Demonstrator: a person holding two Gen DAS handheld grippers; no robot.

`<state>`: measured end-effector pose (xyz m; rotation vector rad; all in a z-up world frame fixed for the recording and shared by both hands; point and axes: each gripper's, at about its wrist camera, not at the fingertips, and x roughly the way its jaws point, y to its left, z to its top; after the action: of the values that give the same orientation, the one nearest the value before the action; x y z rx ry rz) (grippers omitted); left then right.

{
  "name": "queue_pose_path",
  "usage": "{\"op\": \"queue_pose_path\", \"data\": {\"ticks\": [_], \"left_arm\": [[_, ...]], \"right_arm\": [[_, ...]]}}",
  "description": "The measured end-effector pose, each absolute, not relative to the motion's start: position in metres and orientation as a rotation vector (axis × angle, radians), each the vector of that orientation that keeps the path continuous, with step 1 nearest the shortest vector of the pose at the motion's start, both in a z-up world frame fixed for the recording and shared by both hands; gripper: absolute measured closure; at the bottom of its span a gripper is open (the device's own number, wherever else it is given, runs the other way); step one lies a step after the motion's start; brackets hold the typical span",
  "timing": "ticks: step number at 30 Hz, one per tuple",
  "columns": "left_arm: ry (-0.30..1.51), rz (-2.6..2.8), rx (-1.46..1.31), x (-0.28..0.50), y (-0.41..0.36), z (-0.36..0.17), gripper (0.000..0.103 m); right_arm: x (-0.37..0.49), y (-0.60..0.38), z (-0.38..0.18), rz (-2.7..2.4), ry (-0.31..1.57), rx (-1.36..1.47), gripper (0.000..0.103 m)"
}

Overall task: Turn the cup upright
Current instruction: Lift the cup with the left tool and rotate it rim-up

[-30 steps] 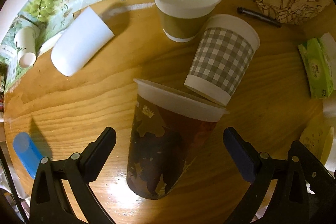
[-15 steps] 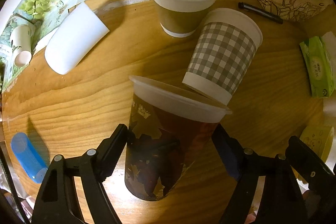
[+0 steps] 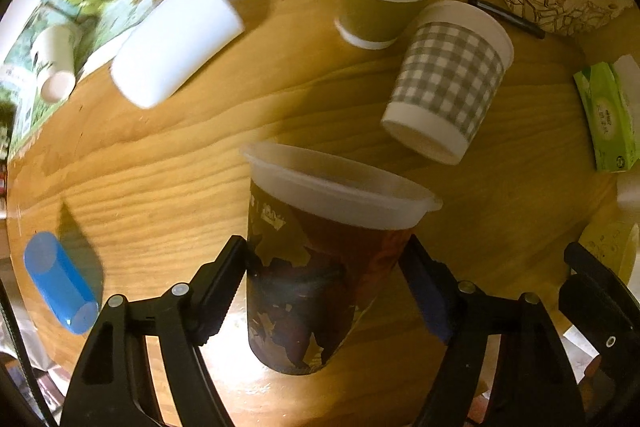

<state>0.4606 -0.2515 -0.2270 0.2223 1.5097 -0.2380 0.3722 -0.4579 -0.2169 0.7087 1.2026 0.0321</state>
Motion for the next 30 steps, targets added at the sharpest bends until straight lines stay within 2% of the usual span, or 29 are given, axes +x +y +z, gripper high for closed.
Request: {"op": "queue_pose_path", "data": {"ticks": [18,30], "left_arm": [[1.439,-0.169,0.178,0.414,-0.13,-0.198,0.024],[1.397,-0.237,0.163,0.351,-0.102,-0.168,0.024]], "right_arm": [[0.356,-0.381,-0.181,0.107,1.173,0.574,0.0],[0.304,-0.313,-0.159,0.093,1.112,0.56,0.0]]}}
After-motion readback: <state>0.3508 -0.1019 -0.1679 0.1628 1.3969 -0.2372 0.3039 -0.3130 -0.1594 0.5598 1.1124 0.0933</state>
